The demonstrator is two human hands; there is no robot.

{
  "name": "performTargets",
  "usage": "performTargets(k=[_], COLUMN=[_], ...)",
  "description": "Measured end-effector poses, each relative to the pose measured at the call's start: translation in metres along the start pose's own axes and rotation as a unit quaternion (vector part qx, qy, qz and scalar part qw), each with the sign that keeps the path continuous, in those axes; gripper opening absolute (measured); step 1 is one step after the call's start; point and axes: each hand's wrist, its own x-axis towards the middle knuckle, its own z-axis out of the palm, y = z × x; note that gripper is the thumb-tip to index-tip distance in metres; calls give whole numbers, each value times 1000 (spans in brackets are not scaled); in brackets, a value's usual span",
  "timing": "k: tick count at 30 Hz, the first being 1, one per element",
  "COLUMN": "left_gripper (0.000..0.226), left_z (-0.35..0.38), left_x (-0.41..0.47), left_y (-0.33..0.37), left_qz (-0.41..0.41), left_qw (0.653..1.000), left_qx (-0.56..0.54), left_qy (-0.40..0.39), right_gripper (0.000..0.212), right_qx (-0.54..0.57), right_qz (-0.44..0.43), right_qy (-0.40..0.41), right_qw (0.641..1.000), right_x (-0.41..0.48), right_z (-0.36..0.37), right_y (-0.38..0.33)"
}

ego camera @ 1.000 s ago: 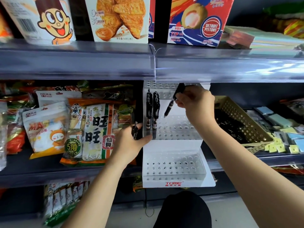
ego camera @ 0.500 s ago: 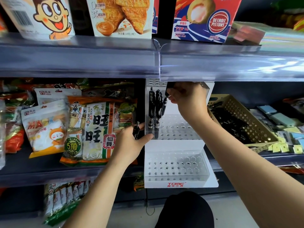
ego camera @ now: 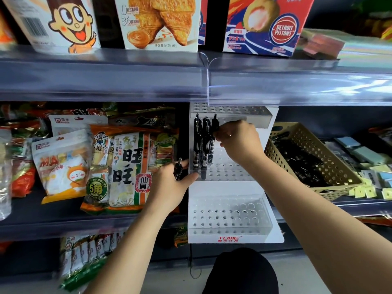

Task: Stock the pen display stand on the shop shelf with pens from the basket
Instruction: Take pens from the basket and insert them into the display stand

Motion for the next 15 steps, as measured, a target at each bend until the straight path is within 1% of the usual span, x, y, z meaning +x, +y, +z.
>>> performTargets(k=[2, 4, 7, 8, 10, 11, 12, 15], left_gripper=[44, 45, 49, 48, 47, 47, 48, 56], left_z=[0, 0, -3, -4, -5, -5, -5, -3], left_x=[0, 0, -3, -4, -7, -8, -9, -13], left_y=[0, 0, 1, 1, 3, 4, 4, 7], left_qz=[-1, -5, -12, -9, 1, 5, 9, 19], left_qw=[1000, 1000, 1000, 999, 998, 998, 998, 998], left_qx=[2, -2, -14, -17, -21, -22, -26, -27], left_qy=[-1, 0, 21, 34, 52, 57, 59, 59], right_gripper=[24, 21, 21, 20, 8, 6, 9, 12], right_qx=[-11, -1, 24, 33, 64, 81, 95, 143], right_qz=[-6, -10, 5, 5, -6, -16, -28, -53], right_qy=[-7, -9, 34, 49, 51, 35, 8, -88], right_qw=[1000, 1000, 999, 998, 997, 996, 995, 984], right_x=[-3, -8, -18, -23, -35, -42, -50, -70], right_z=[0, 0, -2, -3, -8, -10, -12, -10], right_y=[1, 3, 5, 5, 3, 1, -2, -7])
